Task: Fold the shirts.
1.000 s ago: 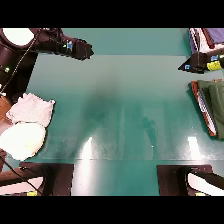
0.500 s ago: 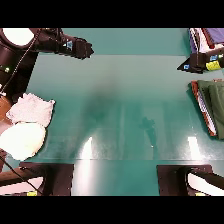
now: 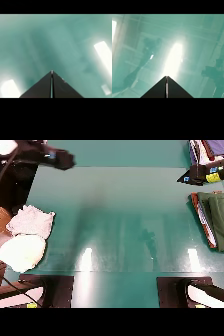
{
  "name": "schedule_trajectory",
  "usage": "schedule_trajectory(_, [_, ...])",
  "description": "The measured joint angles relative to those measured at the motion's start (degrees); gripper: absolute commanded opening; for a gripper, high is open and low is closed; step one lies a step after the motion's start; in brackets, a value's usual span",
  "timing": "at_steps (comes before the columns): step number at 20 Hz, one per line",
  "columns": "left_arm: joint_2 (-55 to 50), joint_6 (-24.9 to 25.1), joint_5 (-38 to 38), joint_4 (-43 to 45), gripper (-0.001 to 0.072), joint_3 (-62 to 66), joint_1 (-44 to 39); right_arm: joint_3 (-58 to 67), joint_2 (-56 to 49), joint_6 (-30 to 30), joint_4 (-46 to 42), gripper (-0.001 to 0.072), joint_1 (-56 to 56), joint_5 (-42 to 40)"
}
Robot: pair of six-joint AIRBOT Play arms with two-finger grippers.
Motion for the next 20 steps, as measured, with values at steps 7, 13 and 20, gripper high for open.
schedule_trajectory(7, [2.67, -2.73, -10.1, 11.93, 0.0638, -18.62, 18.88, 0.0, 0.0, 0.0, 0.0, 0.0013, 0.0, -0.37])
schedule_trajectory(13, [2.84, -3.91, -1.55, 17.33, 0.0356, -34.88, 25.22, 0.0, 0.0, 0.0, 0.0, 0.0013, 0.0, -1.09])
schedule_trajectory(20, [4.07, -5.07, 1.95, 18.93, 0.0024, -36.98, 26.27, 0.0, 0.0, 0.02, 0.0, 0.0013, 0.0, -1.95])
